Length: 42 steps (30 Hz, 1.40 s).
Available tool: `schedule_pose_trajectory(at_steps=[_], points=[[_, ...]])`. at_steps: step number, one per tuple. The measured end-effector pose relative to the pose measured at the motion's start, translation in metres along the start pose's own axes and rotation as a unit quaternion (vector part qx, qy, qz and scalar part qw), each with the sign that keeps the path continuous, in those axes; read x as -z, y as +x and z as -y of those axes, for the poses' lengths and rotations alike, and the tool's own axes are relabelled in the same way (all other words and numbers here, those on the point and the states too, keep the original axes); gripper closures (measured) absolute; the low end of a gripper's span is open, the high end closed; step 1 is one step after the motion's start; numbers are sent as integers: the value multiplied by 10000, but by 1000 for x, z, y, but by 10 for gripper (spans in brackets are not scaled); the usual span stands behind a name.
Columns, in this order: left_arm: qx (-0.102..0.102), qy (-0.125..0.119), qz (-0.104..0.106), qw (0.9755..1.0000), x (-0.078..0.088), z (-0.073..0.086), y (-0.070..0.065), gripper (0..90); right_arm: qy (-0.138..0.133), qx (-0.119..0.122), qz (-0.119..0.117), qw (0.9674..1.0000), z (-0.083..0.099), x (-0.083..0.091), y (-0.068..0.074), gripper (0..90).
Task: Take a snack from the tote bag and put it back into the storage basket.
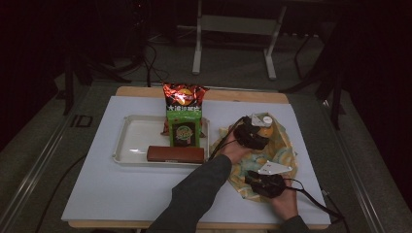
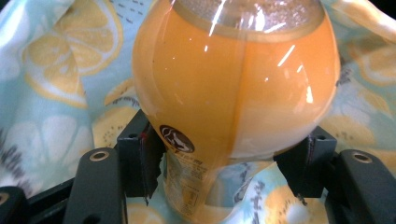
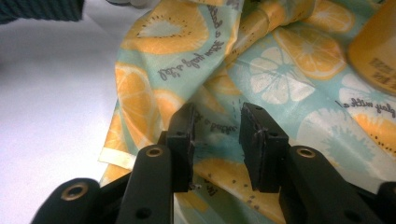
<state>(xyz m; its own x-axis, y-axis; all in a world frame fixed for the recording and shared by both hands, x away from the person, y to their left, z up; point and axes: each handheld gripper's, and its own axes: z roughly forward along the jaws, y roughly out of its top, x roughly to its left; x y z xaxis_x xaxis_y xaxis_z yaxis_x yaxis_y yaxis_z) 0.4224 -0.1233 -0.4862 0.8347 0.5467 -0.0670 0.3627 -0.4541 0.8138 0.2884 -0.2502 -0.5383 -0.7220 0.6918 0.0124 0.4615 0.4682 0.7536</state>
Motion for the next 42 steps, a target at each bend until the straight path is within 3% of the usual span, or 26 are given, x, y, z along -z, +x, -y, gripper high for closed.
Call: schedule_pose_trajectory(at_steps=[10, 42], points=[[-104, 23, 66, 9999, 19, 5, -2, 380, 1, -2, -4, 10000, 0, 0, 0, 658], [-248, -502, 422, 9975, 102, -17, -11, 379, -17, -3, 2, 10000, 0, 0, 0, 658]])
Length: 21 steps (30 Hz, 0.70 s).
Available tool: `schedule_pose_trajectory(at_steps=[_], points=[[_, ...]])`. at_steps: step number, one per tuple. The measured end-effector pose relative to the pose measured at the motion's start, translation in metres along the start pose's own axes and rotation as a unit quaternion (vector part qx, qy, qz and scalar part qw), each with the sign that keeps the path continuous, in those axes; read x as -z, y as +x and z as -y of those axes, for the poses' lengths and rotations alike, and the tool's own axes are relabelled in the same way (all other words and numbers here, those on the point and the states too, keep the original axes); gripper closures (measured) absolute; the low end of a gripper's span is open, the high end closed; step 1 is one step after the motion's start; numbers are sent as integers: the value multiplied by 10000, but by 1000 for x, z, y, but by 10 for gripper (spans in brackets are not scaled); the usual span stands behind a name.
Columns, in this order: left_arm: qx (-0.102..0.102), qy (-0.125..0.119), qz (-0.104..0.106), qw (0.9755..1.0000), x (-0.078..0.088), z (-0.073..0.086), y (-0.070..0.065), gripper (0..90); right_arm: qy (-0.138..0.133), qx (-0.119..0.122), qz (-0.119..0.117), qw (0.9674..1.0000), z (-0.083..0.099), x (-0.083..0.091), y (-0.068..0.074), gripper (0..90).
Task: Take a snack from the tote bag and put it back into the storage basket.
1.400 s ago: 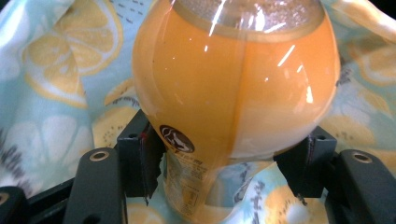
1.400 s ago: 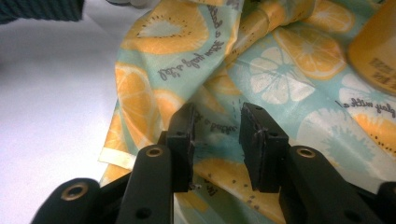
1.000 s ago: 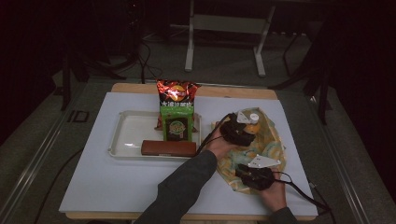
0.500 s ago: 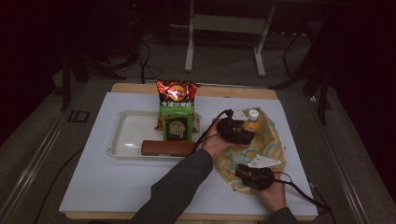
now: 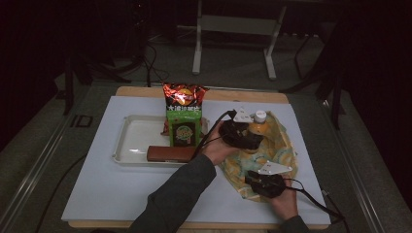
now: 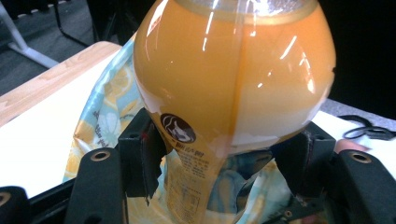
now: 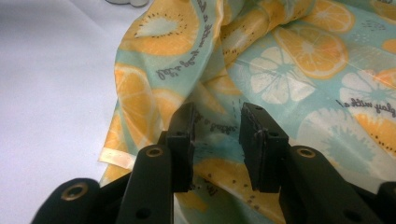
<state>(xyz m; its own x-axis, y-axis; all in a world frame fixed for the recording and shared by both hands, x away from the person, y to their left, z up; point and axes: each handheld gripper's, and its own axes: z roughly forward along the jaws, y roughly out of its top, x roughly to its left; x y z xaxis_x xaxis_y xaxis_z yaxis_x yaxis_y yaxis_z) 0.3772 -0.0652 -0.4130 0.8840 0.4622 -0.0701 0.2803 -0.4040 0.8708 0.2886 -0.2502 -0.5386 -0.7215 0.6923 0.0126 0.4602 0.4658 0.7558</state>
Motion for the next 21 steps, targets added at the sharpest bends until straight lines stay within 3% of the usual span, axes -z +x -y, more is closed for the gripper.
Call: schedule_pose_trajectory(at_steps=[7, 21], points=[[-125, -18, 86, 9999, 12, -3, -6, 380, -1, 4, 3, 10000, 0, 0, 0, 657], [-200, -50, 5, 9998, 27, 8, -5, 380, -10, -1, -3, 10000, 0, 0, 0, 657]])
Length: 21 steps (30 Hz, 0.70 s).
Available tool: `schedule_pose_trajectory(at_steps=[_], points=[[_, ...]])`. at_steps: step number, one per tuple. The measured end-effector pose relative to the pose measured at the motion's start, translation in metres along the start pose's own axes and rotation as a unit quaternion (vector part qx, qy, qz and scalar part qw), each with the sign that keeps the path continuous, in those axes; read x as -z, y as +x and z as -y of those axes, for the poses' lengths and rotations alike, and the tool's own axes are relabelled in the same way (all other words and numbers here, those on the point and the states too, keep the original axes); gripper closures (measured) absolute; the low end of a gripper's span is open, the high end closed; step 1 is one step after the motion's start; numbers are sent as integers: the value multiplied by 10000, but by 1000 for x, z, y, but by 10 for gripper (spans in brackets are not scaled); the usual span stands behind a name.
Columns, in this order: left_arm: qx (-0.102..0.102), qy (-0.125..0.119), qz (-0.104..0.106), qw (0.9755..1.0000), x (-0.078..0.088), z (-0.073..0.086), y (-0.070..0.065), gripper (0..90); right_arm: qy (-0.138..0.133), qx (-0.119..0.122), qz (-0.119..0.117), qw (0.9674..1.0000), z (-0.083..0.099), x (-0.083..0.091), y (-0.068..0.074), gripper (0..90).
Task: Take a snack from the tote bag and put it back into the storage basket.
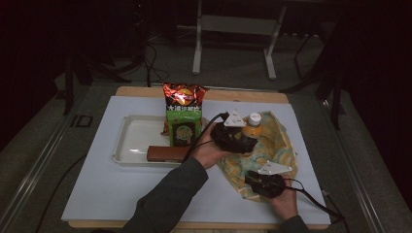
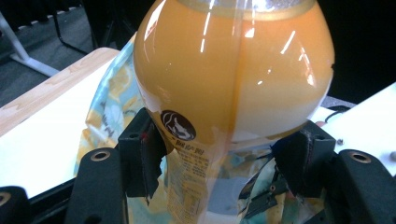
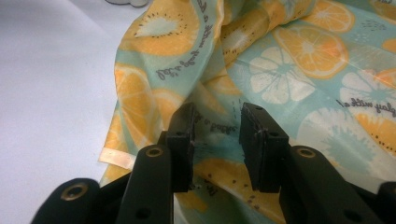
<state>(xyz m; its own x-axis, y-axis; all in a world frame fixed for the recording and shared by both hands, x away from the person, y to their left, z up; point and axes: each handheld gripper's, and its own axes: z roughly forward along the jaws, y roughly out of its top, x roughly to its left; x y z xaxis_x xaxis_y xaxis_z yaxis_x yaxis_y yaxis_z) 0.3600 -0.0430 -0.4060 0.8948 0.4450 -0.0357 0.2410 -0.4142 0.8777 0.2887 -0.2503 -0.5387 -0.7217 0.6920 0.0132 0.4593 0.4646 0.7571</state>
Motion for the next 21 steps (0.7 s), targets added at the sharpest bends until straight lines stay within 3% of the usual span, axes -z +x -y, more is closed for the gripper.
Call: schedule_pose_trajectory(at_steps=[21], points=[[83, -78, -135, 9998, 27, 23, 6, 380, 3, -4, -7, 10000, 0, 0, 0, 654]])
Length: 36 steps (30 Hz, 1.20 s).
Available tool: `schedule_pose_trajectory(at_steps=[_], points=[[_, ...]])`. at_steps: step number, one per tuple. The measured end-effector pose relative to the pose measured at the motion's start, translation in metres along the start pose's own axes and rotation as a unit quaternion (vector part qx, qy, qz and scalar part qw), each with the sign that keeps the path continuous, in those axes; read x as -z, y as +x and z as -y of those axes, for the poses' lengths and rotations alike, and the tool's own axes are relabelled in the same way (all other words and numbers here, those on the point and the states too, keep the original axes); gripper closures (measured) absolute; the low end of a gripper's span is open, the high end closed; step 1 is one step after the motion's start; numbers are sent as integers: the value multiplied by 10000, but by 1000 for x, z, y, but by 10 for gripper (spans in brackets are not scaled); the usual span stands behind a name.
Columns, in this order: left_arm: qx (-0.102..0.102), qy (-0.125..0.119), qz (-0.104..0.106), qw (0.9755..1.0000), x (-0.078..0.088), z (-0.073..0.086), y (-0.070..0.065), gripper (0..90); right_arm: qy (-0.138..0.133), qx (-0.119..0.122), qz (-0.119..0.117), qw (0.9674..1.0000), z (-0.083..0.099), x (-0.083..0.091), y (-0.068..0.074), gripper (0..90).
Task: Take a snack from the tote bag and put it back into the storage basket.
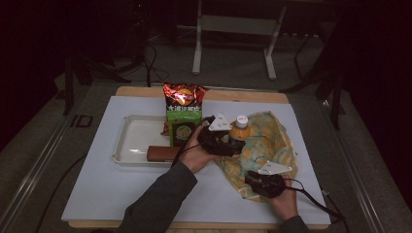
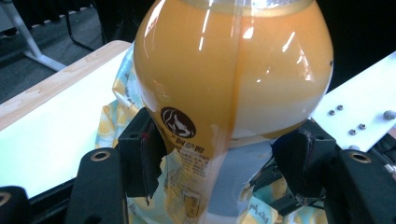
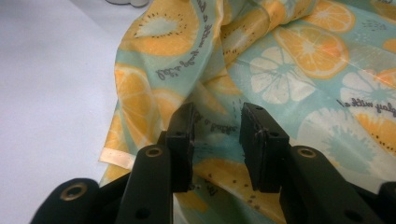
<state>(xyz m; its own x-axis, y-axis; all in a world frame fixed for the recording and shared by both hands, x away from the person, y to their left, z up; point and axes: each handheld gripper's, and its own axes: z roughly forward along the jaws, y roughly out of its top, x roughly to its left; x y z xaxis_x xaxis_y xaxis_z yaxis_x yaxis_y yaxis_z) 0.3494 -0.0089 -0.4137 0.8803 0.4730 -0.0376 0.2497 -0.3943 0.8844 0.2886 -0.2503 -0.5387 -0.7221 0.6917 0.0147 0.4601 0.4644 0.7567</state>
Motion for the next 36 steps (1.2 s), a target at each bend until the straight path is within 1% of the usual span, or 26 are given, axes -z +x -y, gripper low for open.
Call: schedule_pose_trajectory(at_steps=[9, 15, 27, 36], points=[[10, 2, -65, 10000, 11, 7, 4, 380, 0, 0, 1, 10000, 0, 0, 0, 653], [62, -15, -131, 9999, 19, 11, 9, 379, 2, -3, -1, 10000, 0, 0, 0, 653], [57, -47, -225, 9997, 31, 16, 15, 379, 4, -10, -4, 10000, 0, 0, 0, 653], [117, -36, -317, 9994, 42, 24, 21, 380, 8, -12, -5, 10000, 0, 0, 0, 653]])
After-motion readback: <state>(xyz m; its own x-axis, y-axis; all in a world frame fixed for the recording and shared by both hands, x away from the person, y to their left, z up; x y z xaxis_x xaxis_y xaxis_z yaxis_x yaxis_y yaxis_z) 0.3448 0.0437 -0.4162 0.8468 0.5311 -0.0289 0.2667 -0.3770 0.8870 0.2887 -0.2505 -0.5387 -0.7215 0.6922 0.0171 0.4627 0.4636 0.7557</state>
